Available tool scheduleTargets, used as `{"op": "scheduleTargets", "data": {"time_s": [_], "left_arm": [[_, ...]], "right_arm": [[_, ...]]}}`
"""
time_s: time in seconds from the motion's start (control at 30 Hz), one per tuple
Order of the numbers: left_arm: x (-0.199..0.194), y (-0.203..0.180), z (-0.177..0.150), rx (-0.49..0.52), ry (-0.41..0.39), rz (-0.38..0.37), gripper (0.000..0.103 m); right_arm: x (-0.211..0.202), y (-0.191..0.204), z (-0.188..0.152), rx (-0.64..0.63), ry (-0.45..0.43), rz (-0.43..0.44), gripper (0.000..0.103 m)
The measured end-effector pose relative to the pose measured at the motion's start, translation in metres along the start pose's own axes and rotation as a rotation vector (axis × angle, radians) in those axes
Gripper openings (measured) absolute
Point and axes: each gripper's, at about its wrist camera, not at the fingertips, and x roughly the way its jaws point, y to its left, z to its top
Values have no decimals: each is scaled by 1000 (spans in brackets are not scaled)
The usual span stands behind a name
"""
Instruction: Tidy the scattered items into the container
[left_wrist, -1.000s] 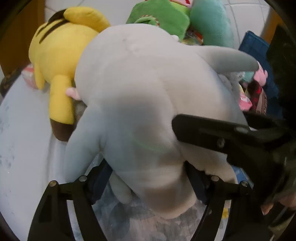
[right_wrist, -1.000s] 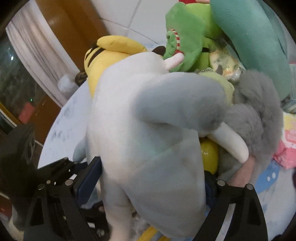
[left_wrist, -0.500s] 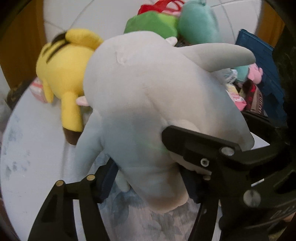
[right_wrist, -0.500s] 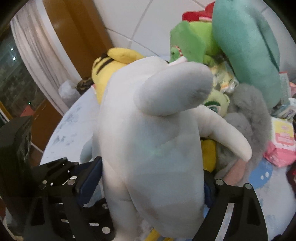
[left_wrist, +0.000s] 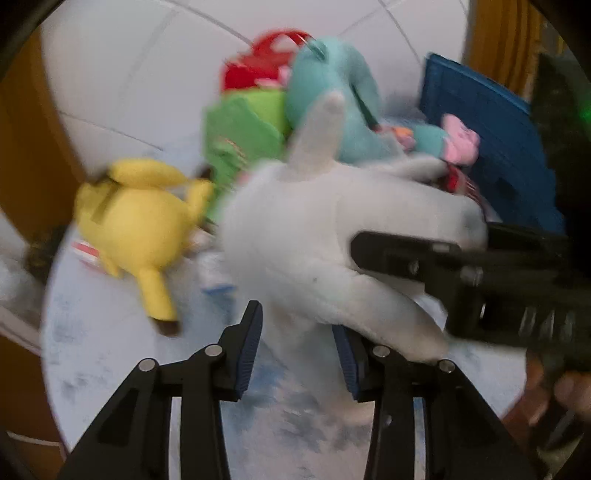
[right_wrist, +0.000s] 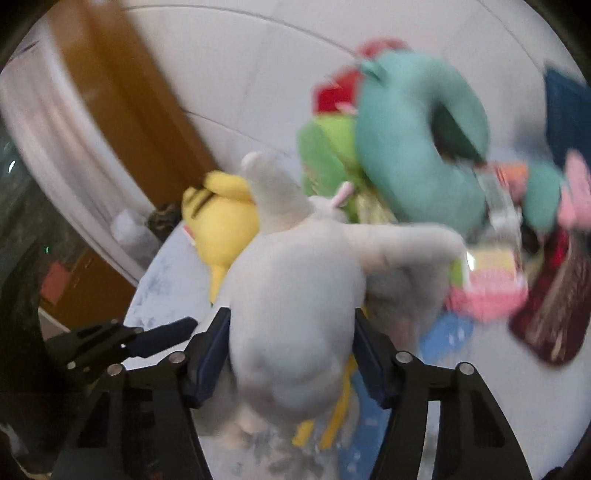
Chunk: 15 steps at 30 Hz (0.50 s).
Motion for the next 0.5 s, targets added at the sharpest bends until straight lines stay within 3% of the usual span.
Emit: {"op": "scheduleTargets", "data": {"time_s": [0.1, 0.23, 0.27, 0.33, 0.5], "left_arm": [[21, -1, -7, -6, 71, 12, 62], [44, 12, -29, -54, 138, -22, 62], [42, 15, -29, -55, 130, -17, 62], [38, 21, -29, -56, 113, -8, 72], [24, 44, -25, -92, 58, 19, 80]], "right_arm": [[6, -37, -19, 83, 83, -32, 62], [17, -78, -55, 173, 173, -48, 67], [17, -84, -59, 182, 172, -47, 69], [14, -94, -65, 201, 164, -34, 87], [16, -88, -55, 193, 141, 20, 88]]}}
